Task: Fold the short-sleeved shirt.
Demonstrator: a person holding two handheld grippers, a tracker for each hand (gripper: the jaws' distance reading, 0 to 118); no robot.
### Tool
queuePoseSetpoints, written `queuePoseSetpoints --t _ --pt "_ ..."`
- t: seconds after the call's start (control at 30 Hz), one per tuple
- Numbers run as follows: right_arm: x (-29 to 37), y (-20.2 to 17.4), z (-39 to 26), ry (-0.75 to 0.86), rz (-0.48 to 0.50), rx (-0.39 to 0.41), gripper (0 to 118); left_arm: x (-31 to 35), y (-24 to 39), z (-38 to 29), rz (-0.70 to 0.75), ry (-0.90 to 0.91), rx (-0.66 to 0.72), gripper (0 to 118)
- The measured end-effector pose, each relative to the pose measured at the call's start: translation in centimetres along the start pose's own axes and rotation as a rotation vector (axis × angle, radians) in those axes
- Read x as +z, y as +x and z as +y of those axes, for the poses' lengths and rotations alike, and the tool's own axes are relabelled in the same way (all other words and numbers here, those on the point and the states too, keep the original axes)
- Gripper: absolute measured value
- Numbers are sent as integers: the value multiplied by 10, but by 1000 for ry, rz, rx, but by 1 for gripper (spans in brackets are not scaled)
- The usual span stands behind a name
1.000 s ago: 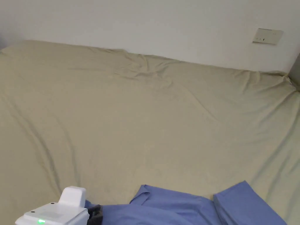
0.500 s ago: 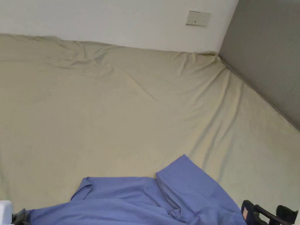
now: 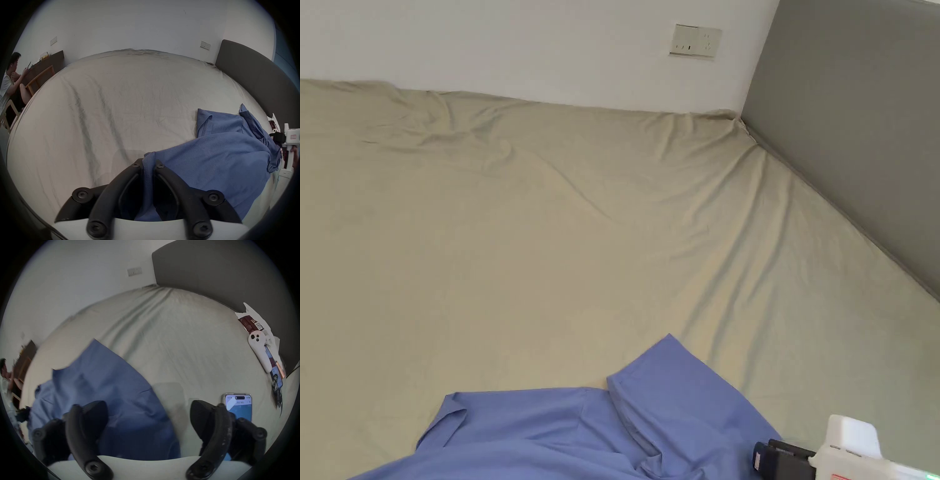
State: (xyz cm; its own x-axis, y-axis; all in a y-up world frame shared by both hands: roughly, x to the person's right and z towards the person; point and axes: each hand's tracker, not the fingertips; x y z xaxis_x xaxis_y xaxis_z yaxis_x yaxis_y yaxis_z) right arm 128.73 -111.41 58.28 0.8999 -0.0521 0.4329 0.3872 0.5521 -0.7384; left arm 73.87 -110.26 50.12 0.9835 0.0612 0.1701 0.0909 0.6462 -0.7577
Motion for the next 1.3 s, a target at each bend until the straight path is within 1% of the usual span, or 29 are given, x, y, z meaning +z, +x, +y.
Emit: queuePoseSetpoints --t 0.03,0.07,0.1,0.13,0.17,0.2,0.23,0.27,0.3,0.33,0.37,0.43,0.5,0.53,0.6,0.67,0.73,0.83,0.87,0.9,0.97,1.0,1.07,1.2,1.3 --pt "-7 -4 1 -12 -4 18 89 0 0 0 -1 1 0 10" --pt "-12 -9 2 -21 -29 28 93 0 0 -1 -2 1 0 10" --pt "-11 -13 3 -7 -21 52 94 0 0 -1 -2 1 -1 10" --pt "-9 -16 5 -6 -43 80 90 -1 0 -1 -2 0 0 10" --pt "-8 -18 6 -12 -48 96 79 -2 0 -1 -1 -1 3 10" --pt "-4 -19 6 9 -36 119 62 -2 1 -1 -1 -2 6 10" --pt "1 -21 6 35 -43 153 18 0 4 -1 2 -2 7 10" --pt "6 -23 7 48 -57 181 3 1 5 -1 5 -1 7 10" --pt "7 -21 9 39 5 173 3 3 6 -1 9 0 6 10" --pt "9 -24 12 -24 11 120 3 4 8 -1 13 -2 5 10" --pt "10 -25 15 -72 28 130 3 6 8 0 15 -4 3 10" --pt "18 -32 14 -41 38 195 3 11 9 0 17 -7 5 10" --pt "34 -35 18 -14 41 209 3 18 5 1 -2 -5 28 10" --pt "49 -40 18 42 38 220 3 24 2 3 -12 10 48 10" --pt "80 -41 27 138 51 196 3 44 -3 11 -36 74 65 10" --pt "119 -42 43 241 106 138 3 76 -9 28 -63 165 93 10" --pt "159 -44 56 349 162 105 3 106 -15 47 -105 235 105 9" --pt "220 -53 75 515 233 92 3 155 -15 79 -86 328 47 8" --pt "240 -56 81 568 253 92 3 173 -17 89 -76 391 40 8" --pt "257 -58 85 620 269 93 3 187 -19 97 -76 438 29 8" --pt "291 -67 98 712 291 120 3 219 -27 119 -93 521 42 8" --pt "308 -71 105 752 303 134 3 234 -31 129 -86 555 60 8" --pt "340 -81 121 830 339 167 3 261 -40 147 -43 633 40 8" --pt "387 -101 148 924 352 214 3 309 -52 181 63 742 18 8" --pt "416 -116 168 979 335 220 3 340 -63 207 121 801 28 8"
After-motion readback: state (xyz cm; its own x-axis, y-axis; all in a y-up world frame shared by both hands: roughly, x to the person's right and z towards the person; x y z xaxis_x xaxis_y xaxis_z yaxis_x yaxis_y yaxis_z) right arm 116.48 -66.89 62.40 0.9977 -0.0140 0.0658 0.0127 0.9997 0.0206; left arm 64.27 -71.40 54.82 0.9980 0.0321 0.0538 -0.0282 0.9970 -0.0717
